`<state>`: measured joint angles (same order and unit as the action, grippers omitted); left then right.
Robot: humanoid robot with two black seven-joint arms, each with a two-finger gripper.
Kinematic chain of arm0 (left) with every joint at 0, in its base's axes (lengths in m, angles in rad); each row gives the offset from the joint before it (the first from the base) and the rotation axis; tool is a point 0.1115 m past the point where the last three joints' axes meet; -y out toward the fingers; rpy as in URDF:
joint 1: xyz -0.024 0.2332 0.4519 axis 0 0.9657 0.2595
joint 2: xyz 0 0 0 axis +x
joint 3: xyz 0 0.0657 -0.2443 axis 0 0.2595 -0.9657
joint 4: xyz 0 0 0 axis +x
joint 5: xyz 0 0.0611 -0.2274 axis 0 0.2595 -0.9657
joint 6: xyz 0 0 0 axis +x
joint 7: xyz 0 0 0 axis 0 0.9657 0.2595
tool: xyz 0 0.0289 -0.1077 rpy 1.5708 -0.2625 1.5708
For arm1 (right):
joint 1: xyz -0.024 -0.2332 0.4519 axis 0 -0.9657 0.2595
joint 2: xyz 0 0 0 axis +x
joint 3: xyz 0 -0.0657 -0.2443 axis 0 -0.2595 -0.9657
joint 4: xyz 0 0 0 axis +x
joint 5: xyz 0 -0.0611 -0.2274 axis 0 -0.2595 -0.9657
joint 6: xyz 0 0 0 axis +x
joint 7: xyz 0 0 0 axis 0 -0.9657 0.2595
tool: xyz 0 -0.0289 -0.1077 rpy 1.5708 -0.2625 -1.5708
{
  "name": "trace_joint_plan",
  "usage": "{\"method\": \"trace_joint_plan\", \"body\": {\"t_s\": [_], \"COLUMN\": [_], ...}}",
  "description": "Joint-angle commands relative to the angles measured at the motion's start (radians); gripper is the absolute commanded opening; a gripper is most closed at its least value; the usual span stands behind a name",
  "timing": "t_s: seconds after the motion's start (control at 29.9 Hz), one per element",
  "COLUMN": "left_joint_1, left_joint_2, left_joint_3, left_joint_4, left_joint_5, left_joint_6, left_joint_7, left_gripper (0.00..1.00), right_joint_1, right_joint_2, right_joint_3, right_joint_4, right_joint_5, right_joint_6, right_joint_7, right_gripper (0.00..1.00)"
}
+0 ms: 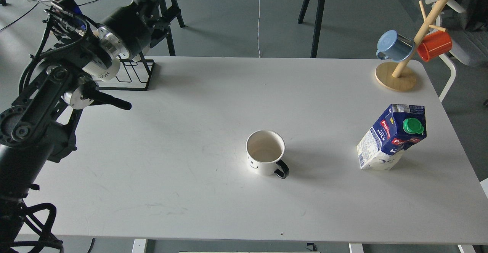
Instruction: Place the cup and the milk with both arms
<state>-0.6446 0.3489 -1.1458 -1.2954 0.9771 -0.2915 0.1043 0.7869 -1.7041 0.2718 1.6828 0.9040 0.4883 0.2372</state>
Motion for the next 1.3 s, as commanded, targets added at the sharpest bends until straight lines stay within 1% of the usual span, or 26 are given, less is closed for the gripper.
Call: {"method": "trace_joint_plan", "body": {"t_s": [0.0, 0.23, 0.37, 0.47, 0.54, 0.74, 0.9, 1.1, 1.27], "left_joint_1": [0.000, 0.002, 0.010, 0.010, 0.010, 0.010, 0.010, 0.010, 0.010], "left_joint_2": [0.001, -0.002, -0.002, -0.011, -0.018, -0.022, -0.027, -0.027, -0.027], "left_joint_3": [0.001, 0.009, 0.012, 0.012, 0.012, 0.014, 0.012, 0.014, 0.014], "left_joint_4": [-0.001, -0.004, -0.005, -0.005, -0.005, -0.007, -0.005, -0.005, -0.007], "left_joint_5": [0.000, 0.000, 0.000, 0.000, 0.000, 0.000, 0.000, 0.000, 0.002], "left_joint_6": [0.000, 0.006, 0.014, 0.014, 0.014, 0.015, 0.015, 0.015, 0.015], "left_joint_7": [0.002, 0.002, 0.002, 0.003, 0.003, 0.003, 0.003, 0.003, 0.005], "left_gripper": [1.00, 1.00, 1.00, 1.00, 1.00, 1.00, 1.00, 1.00, 1.00], "right_joint_1": [0.000, -0.003, -0.003, -0.003, -0.003, -0.003, -0.003, -0.003, 0.002], "right_joint_2": [-0.011, 0.018, 0.090, 0.156, 0.204, 0.331, 0.383, 0.374, 0.311], "right_joint_3": [-0.147, -0.393, -0.471, -0.477, -0.474, -0.467, -0.467, -0.467, -0.448], "right_joint_4": [-0.057, -0.121, -0.140, -0.141, -0.143, -0.143, -0.149, -0.152, -0.222], "right_joint_5": [0.015, 0.013, 0.000, -0.068, -0.123, -0.237, -0.338, -0.366, -0.355], "right_joint_6": [0.000, 0.000, 0.000, 0.000, 0.000, 0.000, 0.000, 0.000, 0.000], "right_joint_7": [0.083, 0.189, 0.220, 0.228, 0.252, 0.252, 0.252, 0.252, 0.252], "right_gripper": [0.98, 0.98, 0.98, 0.98, 0.98, 0.99, 0.99, 0.99, 0.99]}}
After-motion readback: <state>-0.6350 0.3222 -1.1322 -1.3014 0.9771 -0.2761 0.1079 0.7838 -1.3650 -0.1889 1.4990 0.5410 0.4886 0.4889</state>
